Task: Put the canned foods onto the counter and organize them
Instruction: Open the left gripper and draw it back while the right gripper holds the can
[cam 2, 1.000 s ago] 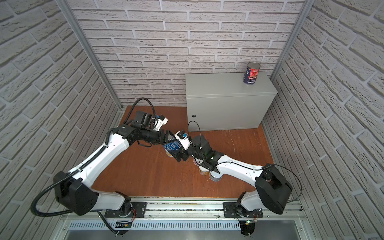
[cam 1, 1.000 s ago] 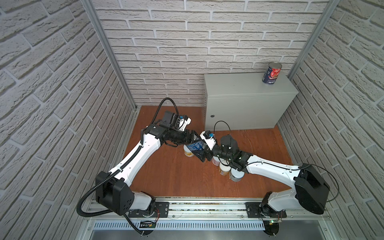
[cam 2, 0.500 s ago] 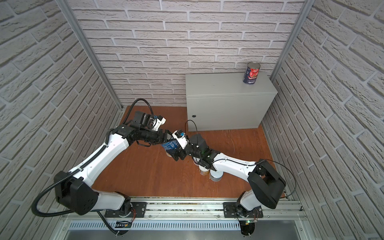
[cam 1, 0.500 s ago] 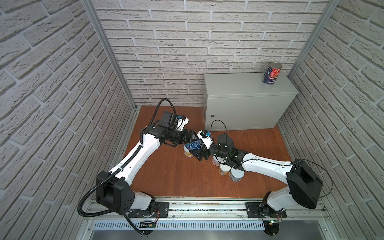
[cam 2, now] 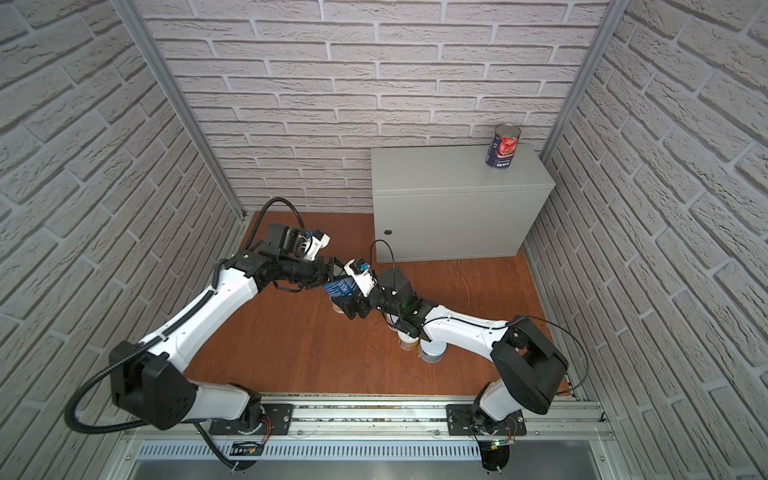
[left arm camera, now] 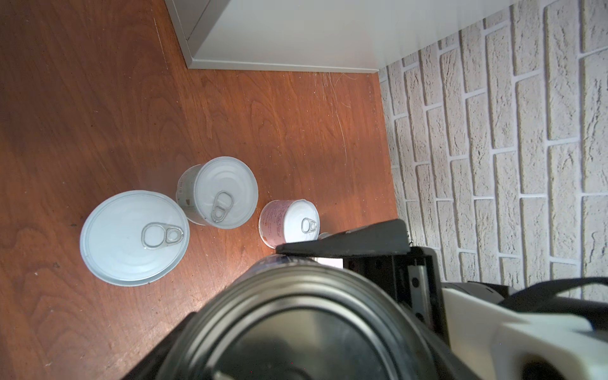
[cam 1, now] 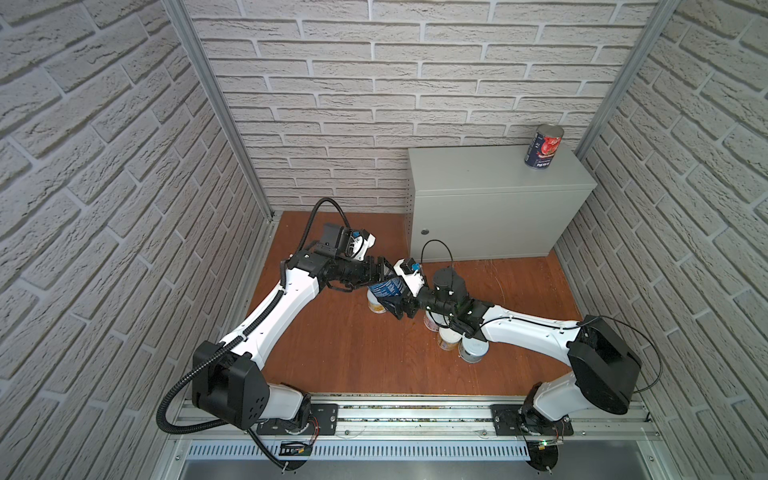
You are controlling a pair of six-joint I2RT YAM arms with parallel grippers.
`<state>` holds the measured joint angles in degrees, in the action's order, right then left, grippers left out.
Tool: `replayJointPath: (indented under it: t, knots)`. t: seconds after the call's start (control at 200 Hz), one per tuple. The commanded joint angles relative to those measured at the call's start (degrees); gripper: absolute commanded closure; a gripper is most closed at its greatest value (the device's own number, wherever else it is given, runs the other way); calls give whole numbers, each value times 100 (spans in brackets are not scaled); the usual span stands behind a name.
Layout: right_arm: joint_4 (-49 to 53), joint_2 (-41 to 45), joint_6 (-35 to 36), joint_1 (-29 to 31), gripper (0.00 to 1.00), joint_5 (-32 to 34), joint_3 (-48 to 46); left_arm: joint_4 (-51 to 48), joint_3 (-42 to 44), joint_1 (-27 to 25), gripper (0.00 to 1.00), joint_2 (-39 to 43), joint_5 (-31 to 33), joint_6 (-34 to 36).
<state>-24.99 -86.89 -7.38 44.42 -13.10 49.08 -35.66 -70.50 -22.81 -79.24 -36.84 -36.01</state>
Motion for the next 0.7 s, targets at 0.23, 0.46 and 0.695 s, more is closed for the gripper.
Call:
replayJointPath:
  t: [0.23, 0.46, 0.695]
  knots:
    - [-624, 202, -636, 49, 31, 371, 49, 1342, 398, -49, 13, 359, -528, -458]
    - [-411, 339, -789, 49, 34, 578, 58, 1751, 742, -31, 2, 412, -435, -852]
    - [-283, 340, -858, 49, 35, 864, 67, 1446, 730, -31, 1, 527, -150, -688]
